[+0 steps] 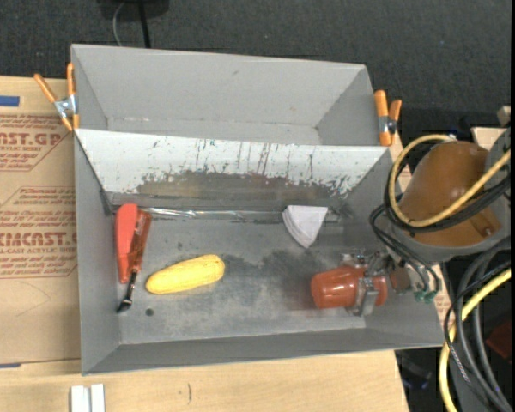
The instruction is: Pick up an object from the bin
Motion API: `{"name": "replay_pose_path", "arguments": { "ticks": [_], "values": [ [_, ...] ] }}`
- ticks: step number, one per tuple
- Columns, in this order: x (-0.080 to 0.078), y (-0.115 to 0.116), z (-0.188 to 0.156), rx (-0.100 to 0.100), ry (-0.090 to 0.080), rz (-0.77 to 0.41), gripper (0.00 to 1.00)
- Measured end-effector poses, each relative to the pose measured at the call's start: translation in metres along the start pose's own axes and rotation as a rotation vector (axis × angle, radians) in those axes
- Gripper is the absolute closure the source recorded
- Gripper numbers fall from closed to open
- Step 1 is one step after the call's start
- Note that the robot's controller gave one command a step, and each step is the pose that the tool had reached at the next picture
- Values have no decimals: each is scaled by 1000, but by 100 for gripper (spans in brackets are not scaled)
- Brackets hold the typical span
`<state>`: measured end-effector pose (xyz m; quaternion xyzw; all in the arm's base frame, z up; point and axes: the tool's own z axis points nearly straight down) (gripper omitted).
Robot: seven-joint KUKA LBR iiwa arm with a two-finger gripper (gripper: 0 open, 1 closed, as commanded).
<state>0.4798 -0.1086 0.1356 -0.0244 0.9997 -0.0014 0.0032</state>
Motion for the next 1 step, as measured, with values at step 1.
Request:
{"name": "replay_pose_path", "arguments": {
  "ticks": [1],
  "values": [
    [-13, 0, -123, 1, -2, 13, 100]
  ]
}}
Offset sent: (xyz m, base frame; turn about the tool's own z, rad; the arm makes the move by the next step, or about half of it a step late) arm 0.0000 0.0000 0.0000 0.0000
